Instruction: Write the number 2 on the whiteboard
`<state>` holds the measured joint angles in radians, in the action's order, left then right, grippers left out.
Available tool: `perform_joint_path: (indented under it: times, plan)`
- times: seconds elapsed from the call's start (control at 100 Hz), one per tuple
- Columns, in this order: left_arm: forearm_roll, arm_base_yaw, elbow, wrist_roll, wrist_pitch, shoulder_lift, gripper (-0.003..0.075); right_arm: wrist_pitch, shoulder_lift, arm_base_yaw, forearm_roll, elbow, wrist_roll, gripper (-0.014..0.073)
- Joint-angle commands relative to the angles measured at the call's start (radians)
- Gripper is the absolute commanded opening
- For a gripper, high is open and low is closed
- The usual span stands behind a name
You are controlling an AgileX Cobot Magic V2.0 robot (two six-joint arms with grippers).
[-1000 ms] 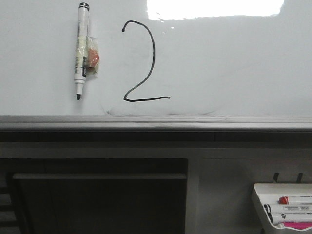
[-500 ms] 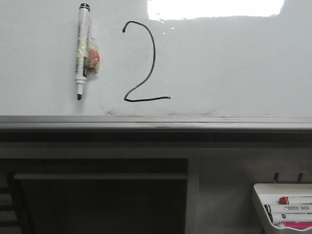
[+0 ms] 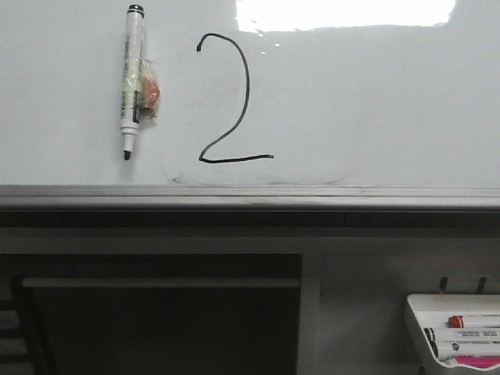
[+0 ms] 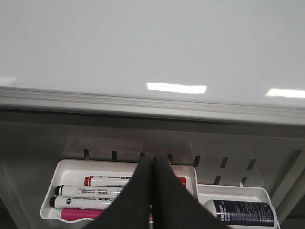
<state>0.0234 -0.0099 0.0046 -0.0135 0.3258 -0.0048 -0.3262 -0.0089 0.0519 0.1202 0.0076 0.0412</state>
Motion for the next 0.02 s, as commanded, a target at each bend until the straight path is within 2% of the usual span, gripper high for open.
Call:
perform_joint_path:
  times: [0.0, 0.01]
  plan:
    - [0.0, 0.0, 0.026, -0.003, -0.058, -0.028, -0.0019, 0.03, -0.026, 0.008, 0.009, 0.025, -0.012, -0.0057]
    - [0.0, 0.0, 0.026, -0.003, -0.058, -0.028, -0.002, 0.03, -0.026, 0.008, 0.009, 0.025, -0.012, -0.0057]
